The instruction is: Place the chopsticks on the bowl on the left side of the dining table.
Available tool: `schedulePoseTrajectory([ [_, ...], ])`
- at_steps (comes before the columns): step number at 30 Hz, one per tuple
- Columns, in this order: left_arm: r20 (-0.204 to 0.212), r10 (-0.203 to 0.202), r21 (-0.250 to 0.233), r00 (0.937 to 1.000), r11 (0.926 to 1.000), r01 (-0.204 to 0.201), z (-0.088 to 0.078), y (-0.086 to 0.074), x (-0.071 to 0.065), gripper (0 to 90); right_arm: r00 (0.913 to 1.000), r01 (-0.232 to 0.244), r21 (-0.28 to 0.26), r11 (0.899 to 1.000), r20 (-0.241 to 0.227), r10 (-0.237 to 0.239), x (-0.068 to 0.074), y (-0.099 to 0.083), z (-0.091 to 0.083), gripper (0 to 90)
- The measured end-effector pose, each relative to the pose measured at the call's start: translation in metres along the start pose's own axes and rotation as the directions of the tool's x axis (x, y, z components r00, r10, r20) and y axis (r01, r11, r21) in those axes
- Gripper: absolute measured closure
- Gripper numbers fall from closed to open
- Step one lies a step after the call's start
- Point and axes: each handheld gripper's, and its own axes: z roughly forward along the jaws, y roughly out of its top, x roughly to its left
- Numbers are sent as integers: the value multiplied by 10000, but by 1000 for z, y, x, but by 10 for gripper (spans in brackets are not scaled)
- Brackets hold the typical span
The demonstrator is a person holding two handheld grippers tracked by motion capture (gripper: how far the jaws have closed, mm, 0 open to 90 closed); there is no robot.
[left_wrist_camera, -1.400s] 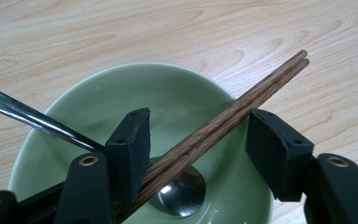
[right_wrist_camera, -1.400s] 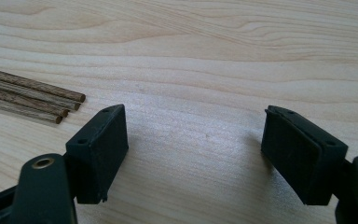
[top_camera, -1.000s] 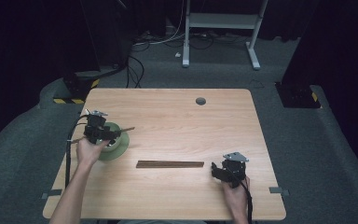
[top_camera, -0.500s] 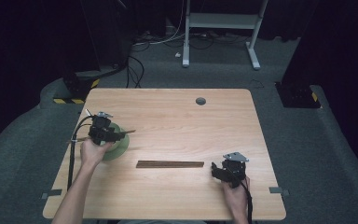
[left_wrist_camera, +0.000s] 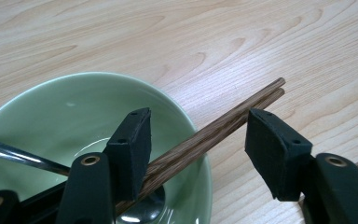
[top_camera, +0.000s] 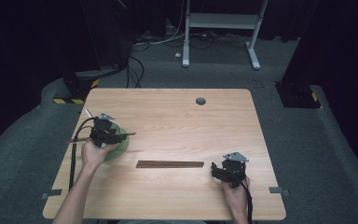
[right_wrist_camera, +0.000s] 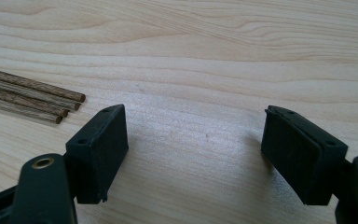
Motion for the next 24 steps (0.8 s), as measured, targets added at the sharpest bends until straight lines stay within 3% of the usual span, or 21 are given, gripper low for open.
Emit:
schedulePoseTrajectory([
  [15, 78, 79, -36, 9999, 10000, -79, 1, 1, -6, 399, 10000, 2, -1, 10000, 1, -2, 0, 0, 0, 220],
  [24, 181, 70, -446, 9998, 9990, -62, -4, 2, -12, 374, 10000, 3, -1, 10000, 2, -3, 0, 0, 0, 220],
])
